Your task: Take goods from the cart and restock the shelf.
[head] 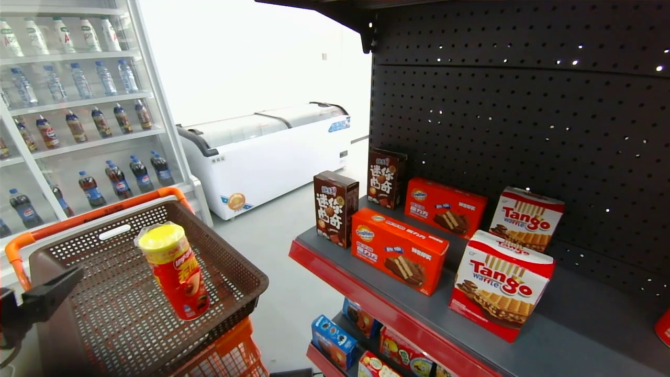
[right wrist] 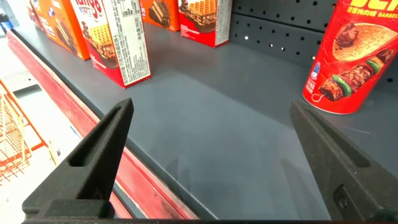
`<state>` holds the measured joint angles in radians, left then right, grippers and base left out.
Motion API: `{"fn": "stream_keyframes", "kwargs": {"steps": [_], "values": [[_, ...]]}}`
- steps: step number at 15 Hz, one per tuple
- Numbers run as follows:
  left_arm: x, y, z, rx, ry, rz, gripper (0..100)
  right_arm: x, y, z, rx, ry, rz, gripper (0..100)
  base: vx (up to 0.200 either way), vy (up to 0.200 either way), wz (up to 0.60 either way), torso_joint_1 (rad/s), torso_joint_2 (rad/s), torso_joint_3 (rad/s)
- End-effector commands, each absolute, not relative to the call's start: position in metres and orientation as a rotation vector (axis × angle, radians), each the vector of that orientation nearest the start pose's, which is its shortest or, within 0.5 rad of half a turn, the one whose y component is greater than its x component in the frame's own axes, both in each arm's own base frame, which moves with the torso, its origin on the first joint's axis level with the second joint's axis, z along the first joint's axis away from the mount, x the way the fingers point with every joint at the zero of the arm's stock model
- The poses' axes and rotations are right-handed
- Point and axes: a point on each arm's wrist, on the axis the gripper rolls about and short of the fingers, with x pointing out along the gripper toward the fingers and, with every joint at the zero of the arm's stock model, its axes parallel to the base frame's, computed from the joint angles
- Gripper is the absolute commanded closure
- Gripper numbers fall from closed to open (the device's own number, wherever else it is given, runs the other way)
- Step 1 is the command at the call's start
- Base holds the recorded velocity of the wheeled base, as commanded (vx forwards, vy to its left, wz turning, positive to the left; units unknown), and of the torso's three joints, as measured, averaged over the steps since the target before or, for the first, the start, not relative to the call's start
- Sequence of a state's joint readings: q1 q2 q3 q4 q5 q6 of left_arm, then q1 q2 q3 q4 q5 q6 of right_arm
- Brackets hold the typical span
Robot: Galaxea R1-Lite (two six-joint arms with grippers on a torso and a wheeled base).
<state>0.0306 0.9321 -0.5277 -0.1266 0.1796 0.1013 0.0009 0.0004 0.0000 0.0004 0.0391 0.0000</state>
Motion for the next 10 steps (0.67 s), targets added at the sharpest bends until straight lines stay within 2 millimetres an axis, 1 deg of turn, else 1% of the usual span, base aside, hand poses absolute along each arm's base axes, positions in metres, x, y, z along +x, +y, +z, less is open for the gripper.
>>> {"fn": "stream_keyframes", "kwargs": {"steps": [1, 3, 4, 5, 6, 7, 9, 10], "values": [[0.172, 0.015, 0.188, 0.107, 0.449, 0.242, 0, -0.023, 0.001, 0.075, 0.0, 0.0, 0.041, 0, 0.0, 0.0, 0.0, 0.0, 0.0, 0.0], [0.195, 0.018, 0.174, 0.074, 0.485, 0.253, 0, -0.023, 0.001, 0.075, 0.0, 0.0, 0.04, 0, 0.0, 0.0, 0.0, 0.0, 0.0, 0.0], [0.195, 0.018, 0.174, 0.074, 0.485, 0.253, 0, -0.023, 0.001, 0.075, 0.0, 0.0, 0.04, 0, 0.0, 0.0, 0.0, 0.0, 0.0, 0.0], [0.216, 0.018, 0.157, 0.06, 0.531, 0.248, 0, -0.023, 0.001, 0.075, 0.0, 0.002, 0.041, 0, 0.0, 0.0, 0.0, 0.0, 0.0, 0.0], [0.223, 0.016, 0.151, 0.046, 0.529, 0.244, 0, -0.023, 0.001, 0.075, 0.0, 0.0, 0.04, 0, 0.0, 0.0, 0.0, 0.0, 0.0, 0.0], [0.235, 0.011, 0.144, 0.019, 0.496, 0.227, 0, -0.023, 0.001, 0.075, 0.0, 0.0, 0.041, 0, 0.0, 0.0, 0.0, 0.0, 0.0, 0.0], [0.244, 0.009, 0.134, 0.008, 0.468, 0.219, 0, -0.023, 0.001, 0.075, 0.0, 0.0, 0.04, 0, 0.0, 0.0, 0.0, 0.0, 0.0, 0.0], [0.253, 0.008, 0.125, 0.004, 0.451, 0.205, 0, -0.023, 0.001, 0.075, 0.0, 0.002, 0.041, 0, 0.0, 0.0, 0.0, 0.0, 0.0, 0.0]]}}
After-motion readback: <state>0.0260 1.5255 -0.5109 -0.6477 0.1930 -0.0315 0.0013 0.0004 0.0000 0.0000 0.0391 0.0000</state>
